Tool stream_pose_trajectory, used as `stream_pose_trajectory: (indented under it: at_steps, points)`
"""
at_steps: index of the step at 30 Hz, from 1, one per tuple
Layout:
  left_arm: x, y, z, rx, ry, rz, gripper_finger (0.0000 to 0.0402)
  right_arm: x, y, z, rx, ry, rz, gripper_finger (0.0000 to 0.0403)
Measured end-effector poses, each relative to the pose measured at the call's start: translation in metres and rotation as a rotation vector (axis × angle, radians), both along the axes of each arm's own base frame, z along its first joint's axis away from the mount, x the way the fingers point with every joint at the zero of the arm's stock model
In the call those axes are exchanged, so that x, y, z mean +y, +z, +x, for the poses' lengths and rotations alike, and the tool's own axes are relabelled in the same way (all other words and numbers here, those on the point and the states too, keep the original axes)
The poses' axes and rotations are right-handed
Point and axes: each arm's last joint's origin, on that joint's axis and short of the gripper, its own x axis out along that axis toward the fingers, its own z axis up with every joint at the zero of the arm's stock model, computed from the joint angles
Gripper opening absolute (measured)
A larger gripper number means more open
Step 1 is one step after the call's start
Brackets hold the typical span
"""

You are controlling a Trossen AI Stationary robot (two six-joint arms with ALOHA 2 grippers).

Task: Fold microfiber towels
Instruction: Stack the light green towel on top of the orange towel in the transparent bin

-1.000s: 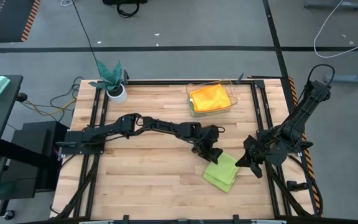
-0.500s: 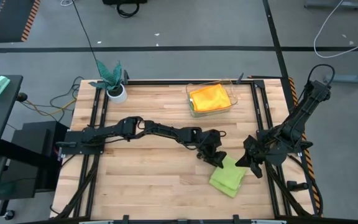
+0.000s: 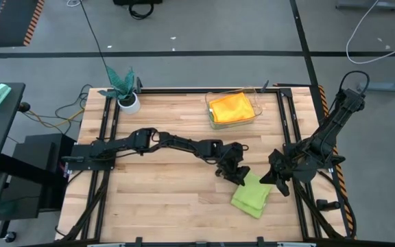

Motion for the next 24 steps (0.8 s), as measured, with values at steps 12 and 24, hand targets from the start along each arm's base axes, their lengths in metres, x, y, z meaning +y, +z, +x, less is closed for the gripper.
stream_pose_trajectory:
  at_steps: [12,24]
  points:
    - [-0.0049,-0.0009,0.0004,0.004,0.091,0.101,0.0105,-0.0039,0.0001,0.0038,0.004,-0.037,0.008,0.0016]
    - [-0.0086,-0.0016,0.0005,0.011,0.155,0.161,0.0103,-0.0038,0.0001,0.0037,0.006,-0.034,0.01,0.0016]
